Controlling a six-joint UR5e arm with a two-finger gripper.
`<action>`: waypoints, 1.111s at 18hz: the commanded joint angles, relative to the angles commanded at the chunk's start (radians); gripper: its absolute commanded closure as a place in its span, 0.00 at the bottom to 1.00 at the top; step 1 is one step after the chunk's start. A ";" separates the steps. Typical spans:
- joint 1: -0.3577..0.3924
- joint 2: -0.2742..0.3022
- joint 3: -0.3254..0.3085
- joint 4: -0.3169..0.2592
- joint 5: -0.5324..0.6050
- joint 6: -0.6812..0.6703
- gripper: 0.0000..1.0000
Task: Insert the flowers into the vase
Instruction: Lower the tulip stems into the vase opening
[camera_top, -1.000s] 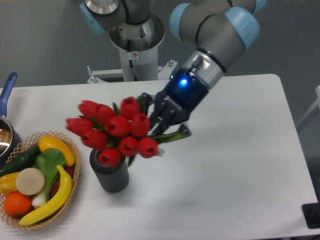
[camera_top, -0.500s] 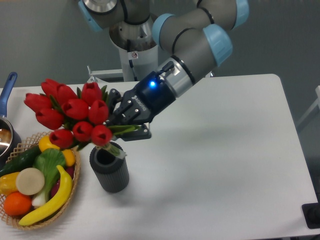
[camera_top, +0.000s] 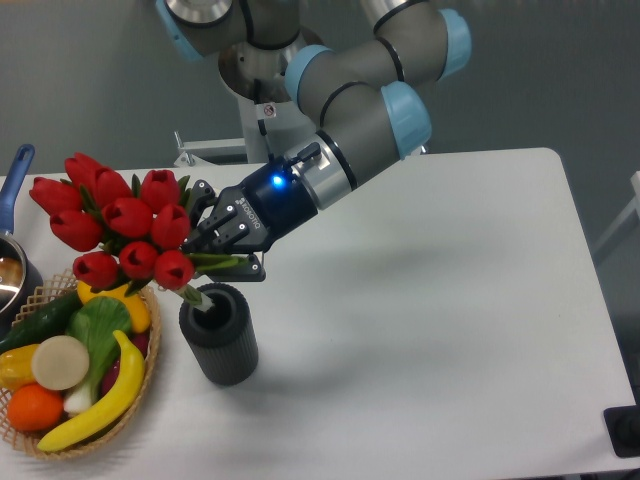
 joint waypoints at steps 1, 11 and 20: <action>0.002 0.000 0.000 0.000 0.002 0.000 0.81; 0.021 -0.012 -0.006 0.000 0.002 0.008 0.81; 0.028 -0.041 -0.021 0.000 0.002 0.024 0.80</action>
